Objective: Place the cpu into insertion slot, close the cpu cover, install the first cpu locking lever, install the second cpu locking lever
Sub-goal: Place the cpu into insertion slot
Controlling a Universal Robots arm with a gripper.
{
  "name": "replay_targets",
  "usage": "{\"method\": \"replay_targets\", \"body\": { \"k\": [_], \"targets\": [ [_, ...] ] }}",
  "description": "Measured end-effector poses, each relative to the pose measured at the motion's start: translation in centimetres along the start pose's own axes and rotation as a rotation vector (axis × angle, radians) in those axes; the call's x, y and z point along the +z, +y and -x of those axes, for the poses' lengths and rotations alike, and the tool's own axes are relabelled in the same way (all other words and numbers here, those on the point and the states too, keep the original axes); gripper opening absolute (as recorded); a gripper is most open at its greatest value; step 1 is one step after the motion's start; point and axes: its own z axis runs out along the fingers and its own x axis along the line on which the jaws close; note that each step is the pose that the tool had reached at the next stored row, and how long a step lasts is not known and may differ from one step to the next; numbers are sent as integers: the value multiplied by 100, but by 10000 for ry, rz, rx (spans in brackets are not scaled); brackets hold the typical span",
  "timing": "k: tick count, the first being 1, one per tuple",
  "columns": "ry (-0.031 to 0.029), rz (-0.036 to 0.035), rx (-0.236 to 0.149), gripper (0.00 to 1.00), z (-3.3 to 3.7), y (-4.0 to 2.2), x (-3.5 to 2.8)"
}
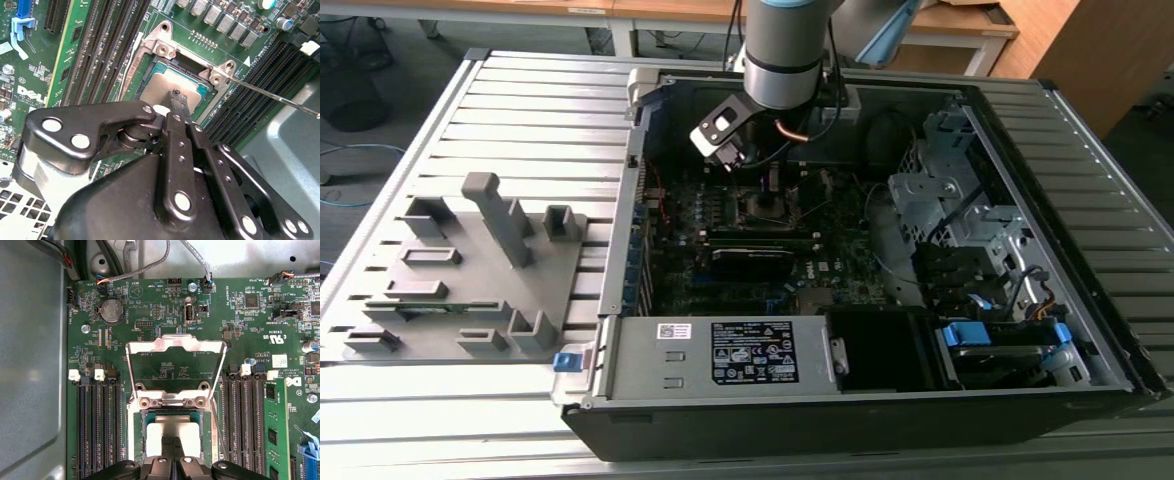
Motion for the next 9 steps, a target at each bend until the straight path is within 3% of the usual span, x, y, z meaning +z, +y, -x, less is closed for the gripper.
{"method": "replay_targets", "body": {
  "k": [9],
  "targets": [
    [-1, 0, 0, 11, 1, -1, 25]
  ]
}}
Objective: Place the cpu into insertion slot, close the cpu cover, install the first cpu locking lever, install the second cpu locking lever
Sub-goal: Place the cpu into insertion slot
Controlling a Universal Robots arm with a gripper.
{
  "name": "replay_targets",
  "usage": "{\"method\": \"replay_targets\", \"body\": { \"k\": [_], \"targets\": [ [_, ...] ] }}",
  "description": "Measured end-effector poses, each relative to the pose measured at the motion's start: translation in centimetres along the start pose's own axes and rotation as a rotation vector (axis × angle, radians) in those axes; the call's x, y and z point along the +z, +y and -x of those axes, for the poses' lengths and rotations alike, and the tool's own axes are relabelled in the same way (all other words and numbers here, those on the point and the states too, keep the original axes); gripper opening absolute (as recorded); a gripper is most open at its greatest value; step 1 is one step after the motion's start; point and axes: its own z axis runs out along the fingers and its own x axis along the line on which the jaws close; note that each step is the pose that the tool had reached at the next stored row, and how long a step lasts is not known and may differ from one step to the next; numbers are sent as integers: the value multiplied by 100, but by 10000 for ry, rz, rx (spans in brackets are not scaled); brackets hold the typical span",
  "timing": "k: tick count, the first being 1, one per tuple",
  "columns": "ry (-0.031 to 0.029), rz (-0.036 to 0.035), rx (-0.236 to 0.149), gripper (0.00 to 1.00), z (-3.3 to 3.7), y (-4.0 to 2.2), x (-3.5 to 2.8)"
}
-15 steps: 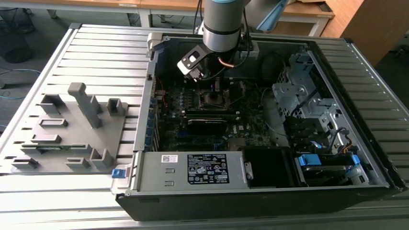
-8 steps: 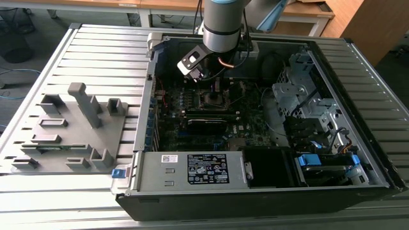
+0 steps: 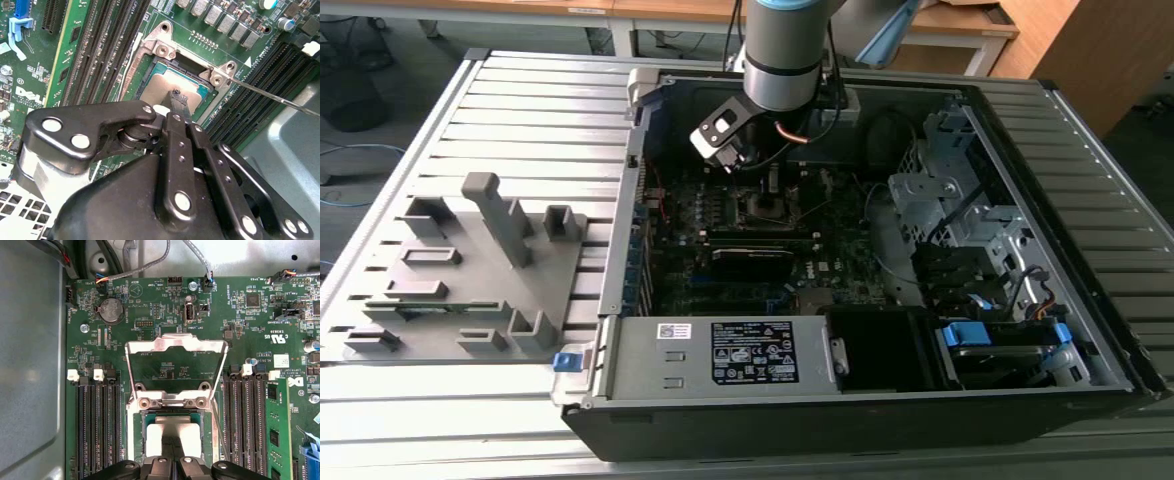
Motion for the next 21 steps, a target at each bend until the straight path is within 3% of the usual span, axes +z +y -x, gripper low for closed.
{"method": "replay_targets", "body": {
  "k": [21],
  "targets": [
    [-1, 0, 0, 11, 0, -1, 23]
  ]
}}
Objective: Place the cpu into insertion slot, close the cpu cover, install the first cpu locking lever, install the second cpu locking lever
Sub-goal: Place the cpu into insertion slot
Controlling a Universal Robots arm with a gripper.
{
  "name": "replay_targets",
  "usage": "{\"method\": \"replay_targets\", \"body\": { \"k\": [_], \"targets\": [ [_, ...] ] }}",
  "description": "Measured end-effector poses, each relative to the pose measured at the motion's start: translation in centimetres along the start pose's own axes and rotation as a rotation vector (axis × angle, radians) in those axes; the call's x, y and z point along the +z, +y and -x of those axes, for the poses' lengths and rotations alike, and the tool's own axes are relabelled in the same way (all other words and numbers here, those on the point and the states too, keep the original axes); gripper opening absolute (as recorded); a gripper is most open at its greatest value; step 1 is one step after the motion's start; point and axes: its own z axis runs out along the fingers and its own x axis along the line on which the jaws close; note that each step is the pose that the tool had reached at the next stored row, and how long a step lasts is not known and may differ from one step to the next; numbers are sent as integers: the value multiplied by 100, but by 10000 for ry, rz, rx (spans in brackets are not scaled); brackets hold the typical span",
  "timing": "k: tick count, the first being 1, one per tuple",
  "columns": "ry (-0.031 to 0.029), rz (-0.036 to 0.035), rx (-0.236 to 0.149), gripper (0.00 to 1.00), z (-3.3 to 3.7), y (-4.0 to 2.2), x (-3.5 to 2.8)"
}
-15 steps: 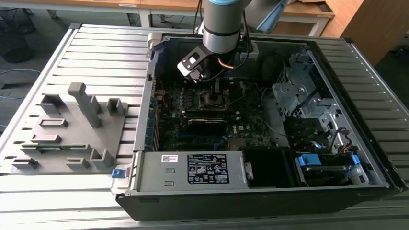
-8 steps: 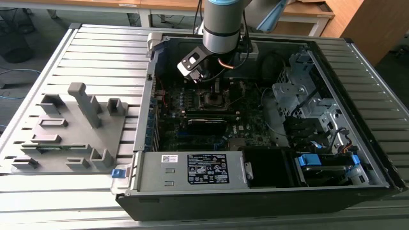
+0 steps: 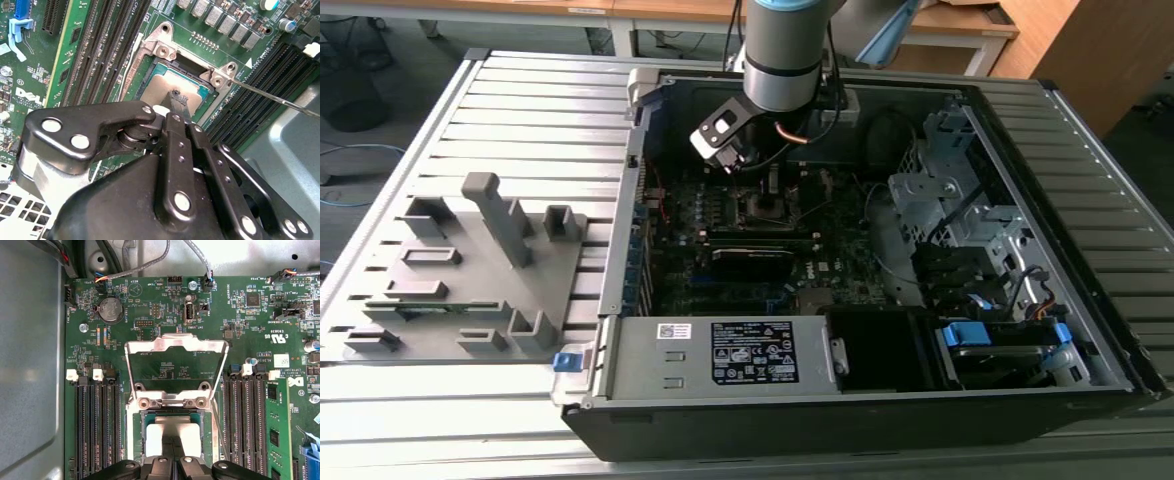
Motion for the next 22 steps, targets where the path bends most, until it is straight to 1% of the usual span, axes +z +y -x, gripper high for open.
{"method": "replay_targets", "body": {
  "k": [2, 3, 4, 6, 11, 13, 22],
  "targets": [
    [0, 0, 0, 11, 0, 0, -1],
    [9, 6, 1, 11, -1, 1, -9],
    [31, 19, 2, 11, -5, 3, -20],
    [2, 1, 1, 11, -2, 3, -75],
    [2, 1, 1, 11, -3, 7, -209],
    [1, 1, 0, 11, -3, 8, -241],
    [2, 1, 1, 11, -3, 20, -242]
  ]
}}
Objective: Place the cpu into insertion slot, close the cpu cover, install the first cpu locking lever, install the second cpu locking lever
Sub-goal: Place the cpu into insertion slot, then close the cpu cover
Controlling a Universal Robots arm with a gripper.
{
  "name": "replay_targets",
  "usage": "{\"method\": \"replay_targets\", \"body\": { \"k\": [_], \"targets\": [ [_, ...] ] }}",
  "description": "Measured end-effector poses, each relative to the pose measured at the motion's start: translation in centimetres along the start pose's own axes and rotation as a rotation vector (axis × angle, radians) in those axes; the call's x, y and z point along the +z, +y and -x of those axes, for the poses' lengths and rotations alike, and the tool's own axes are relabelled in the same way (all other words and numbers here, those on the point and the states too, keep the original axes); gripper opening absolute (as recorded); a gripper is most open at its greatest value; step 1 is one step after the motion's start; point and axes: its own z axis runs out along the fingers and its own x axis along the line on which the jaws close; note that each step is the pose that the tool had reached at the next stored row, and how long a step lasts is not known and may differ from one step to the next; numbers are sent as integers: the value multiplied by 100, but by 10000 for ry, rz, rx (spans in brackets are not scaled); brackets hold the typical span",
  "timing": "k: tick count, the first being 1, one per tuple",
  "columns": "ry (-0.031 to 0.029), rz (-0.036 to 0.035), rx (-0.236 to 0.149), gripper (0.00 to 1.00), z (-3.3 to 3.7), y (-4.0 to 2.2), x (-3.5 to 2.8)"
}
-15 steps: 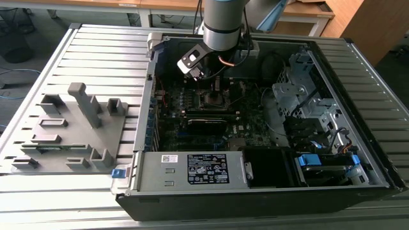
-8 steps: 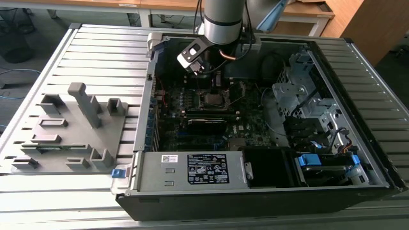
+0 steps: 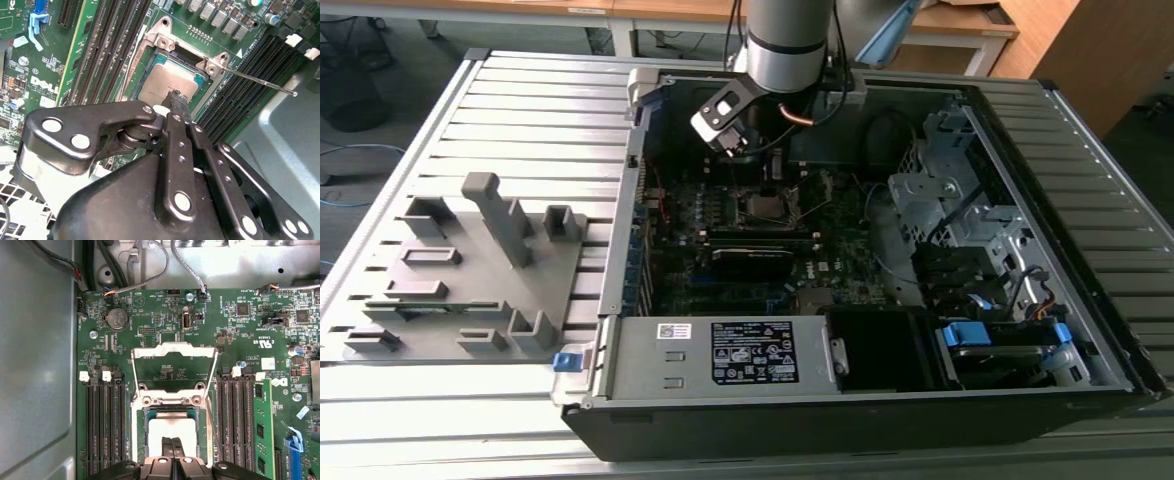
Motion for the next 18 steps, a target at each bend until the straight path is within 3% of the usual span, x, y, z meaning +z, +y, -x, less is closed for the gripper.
{"method": "replay_targets", "body": {
  "k": [16, 18],
  "targets": [
    [0, -1, -1, 11, -1, 4, -29],
    [38, -1, 0, 11, -1, 4, -29]
  ]
}}
